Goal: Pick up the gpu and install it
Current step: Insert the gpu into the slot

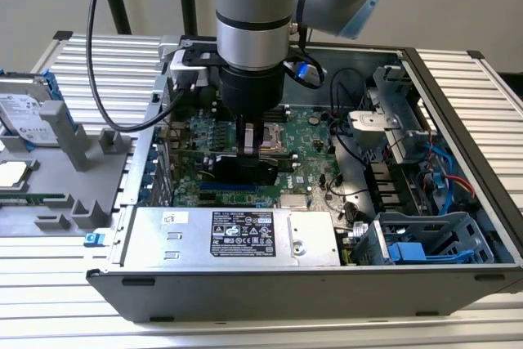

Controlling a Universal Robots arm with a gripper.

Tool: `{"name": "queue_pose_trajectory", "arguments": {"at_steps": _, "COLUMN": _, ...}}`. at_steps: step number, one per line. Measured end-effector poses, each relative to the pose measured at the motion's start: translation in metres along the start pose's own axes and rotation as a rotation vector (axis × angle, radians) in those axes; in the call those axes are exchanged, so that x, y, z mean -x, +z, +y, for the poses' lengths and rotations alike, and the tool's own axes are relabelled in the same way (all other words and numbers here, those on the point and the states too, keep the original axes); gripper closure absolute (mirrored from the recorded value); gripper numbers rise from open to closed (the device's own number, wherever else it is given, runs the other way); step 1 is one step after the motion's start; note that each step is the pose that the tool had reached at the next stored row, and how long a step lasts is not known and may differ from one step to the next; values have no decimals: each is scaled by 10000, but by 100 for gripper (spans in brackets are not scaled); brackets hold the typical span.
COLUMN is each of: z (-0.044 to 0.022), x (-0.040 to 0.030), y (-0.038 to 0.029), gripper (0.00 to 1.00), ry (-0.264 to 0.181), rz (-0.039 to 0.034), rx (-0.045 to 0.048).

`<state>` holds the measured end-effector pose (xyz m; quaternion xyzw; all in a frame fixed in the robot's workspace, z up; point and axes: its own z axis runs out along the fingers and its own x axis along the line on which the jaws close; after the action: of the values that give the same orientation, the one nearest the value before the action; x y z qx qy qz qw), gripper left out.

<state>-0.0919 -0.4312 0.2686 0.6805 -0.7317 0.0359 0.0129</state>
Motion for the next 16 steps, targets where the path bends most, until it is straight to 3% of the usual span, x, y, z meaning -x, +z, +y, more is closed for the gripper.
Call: {"name": "queue_pose_trajectory", "arguments": {"at_steps": 16, "z": 3, "x": 2, "y": 33, "gripper": 100, "ry": 1, "rz": 0, "rx": 0}}
